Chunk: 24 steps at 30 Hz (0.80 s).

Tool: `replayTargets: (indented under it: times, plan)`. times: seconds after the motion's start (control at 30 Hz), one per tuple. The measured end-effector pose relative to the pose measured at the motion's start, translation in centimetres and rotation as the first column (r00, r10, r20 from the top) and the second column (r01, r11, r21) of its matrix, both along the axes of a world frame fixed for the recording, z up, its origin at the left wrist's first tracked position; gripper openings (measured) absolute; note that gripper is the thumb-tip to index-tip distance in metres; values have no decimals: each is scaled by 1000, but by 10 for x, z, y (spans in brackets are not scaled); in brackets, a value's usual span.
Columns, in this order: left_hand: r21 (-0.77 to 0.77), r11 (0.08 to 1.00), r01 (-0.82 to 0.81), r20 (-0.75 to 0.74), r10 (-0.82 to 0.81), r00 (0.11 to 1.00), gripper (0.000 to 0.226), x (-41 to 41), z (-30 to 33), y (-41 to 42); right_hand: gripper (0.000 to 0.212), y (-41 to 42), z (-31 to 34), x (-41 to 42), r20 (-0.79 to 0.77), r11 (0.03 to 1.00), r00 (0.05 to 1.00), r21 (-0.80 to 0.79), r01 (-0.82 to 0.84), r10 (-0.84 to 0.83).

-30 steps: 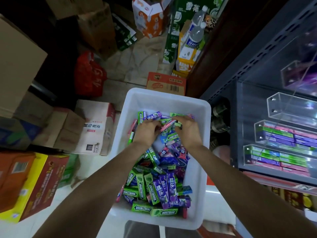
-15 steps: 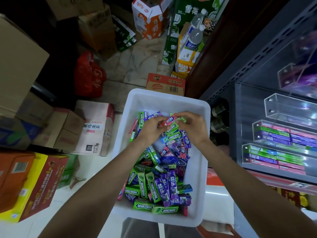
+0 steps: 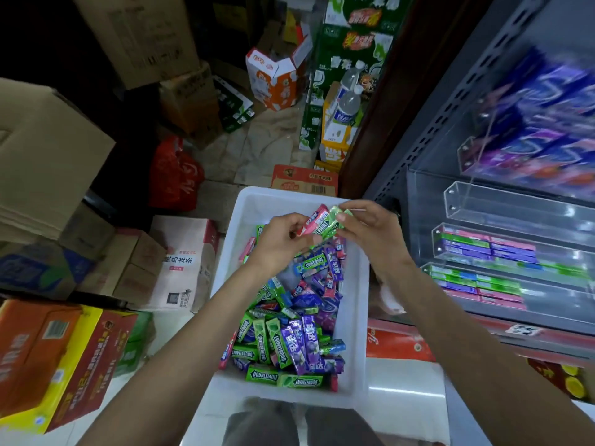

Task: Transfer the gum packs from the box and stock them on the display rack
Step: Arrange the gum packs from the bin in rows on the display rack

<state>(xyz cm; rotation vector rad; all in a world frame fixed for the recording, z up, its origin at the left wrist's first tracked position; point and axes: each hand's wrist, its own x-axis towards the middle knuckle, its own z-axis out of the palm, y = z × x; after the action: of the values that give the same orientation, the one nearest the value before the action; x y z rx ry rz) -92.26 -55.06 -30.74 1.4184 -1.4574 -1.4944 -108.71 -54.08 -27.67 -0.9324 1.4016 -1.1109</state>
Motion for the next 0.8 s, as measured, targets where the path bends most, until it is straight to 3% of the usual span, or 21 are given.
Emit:
replayTargets:
  times: [0.13, 0.2, 0.33, 0.47, 0.6, 0.8]
  plan:
    - [-58, 998, -19, -51, 16, 999, 12, -26, 40, 5, 19, 11, 36, -40, 39, 996, 997, -62, -65, 67]
    - [-87, 996, -9, -74, 3, 997, 3, -47, 58, 6, 19, 17, 52, -63, 13, 996, 999, -81, -48, 49]
    - [-101, 995, -15, -148, 0, 989, 12, -102, 88, 11, 22, 33, 76, -119, -1, 994, 1000, -109, 28, -28]
    - [-145, 988, 47, -150, -69, 986, 8, -173, 105, 28, 19, 56, 93, -190, -128, 990, 992, -141, -13, -5]
    - [-178, 984, 3, -127, -26, 992, 21, -234, 113, 42, 14, 72, 102, -260, -261, 984, 963, -144, -103, 62]
    - [-239, 971, -6, 20, 11, 1000, 17, -292, 108, 58, 12, 90, 89, -343, -297, 988, 953, -157, 7, -54]
